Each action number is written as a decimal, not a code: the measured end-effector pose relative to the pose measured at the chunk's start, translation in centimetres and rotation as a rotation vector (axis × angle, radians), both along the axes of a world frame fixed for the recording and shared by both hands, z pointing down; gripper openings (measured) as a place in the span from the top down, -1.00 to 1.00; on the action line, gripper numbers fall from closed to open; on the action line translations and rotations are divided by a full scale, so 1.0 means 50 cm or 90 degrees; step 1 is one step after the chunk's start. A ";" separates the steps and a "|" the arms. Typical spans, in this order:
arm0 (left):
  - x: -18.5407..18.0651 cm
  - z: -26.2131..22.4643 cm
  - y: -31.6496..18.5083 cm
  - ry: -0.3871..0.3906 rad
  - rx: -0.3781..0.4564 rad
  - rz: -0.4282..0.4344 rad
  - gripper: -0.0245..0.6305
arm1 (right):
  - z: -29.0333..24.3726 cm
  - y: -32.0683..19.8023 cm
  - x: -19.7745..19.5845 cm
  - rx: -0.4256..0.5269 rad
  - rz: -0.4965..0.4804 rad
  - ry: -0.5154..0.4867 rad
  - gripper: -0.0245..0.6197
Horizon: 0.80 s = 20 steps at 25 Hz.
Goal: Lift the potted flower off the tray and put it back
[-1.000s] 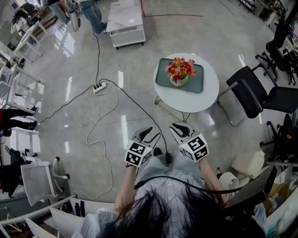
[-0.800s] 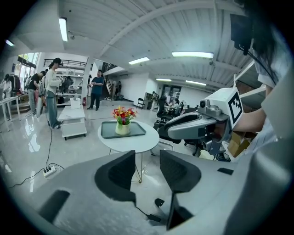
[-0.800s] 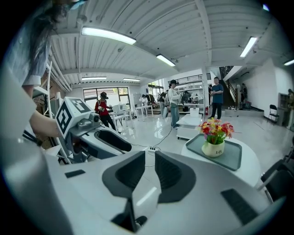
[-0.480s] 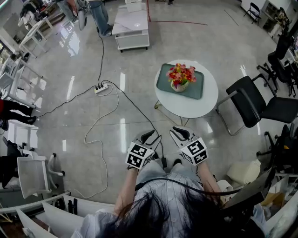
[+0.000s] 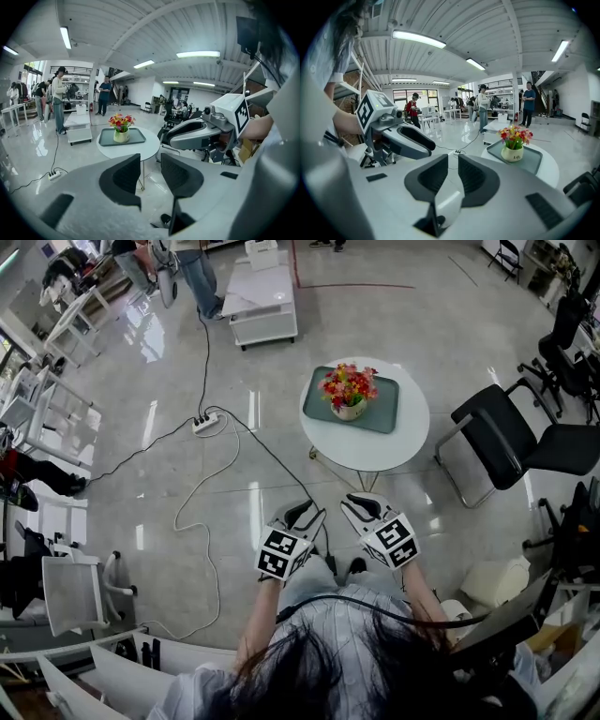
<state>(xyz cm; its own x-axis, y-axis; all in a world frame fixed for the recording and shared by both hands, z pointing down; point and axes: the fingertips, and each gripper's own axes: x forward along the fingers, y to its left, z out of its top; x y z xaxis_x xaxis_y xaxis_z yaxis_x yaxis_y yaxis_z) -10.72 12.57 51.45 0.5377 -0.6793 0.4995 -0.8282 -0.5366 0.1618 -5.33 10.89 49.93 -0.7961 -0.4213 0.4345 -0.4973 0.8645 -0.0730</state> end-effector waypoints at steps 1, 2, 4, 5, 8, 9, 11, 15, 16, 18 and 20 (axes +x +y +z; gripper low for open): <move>0.010 0.002 0.003 -0.001 0.000 0.001 0.47 | 0.002 0.003 0.007 0.000 -0.003 0.001 0.67; 0.019 0.005 0.007 -0.002 -0.001 0.002 0.48 | 0.005 0.007 0.013 0.000 -0.006 0.001 0.67; 0.037 0.008 0.013 -0.003 -0.001 0.003 0.48 | 0.009 0.014 0.027 0.000 -0.009 0.001 0.67; 0.045 0.007 0.014 -0.004 0.000 0.004 0.48 | 0.009 0.016 0.033 0.000 -0.010 0.000 0.67; 0.058 -0.001 0.009 -0.006 0.006 0.001 0.48 | 0.006 0.017 0.043 -0.001 -0.014 -0.005 0.67; 0.061 -0.003 0.007 -0.005 0.006 -0.001 0.48 | 0.005 0.017 0.045 -0.002 -0.016 -0.006 0.67; 0.067 -0.006 0.005 -0.004 0.007 -0.005 0.48 | 0.005 0.019 0.051 -0.002 -0.020 -0.005 0.67; 0.080 -0.007 0.006 0.001 0.005 -0.010 0.48 | 0.009 0.026 0.061 -0.003 -0.028 -0.002 0.67; 0.082 -0.006 0.006 0.000 0.005 -0.011 0.48 | 0.009 0.027 0.063 -0.003 -0.029 -0.002 0.67; 0.086 -0.006 0.007 -0.002 0.004 -0.012 0.48 | 0.011 0.027 0.066 -0.003 -0.031 -0.001 0.67; 0.089 -0.007 0.008 -0.004 0.004 -0.013 0.48 | 0.012 0.026 0.071 -0.004 -0.032 -0.001 0.67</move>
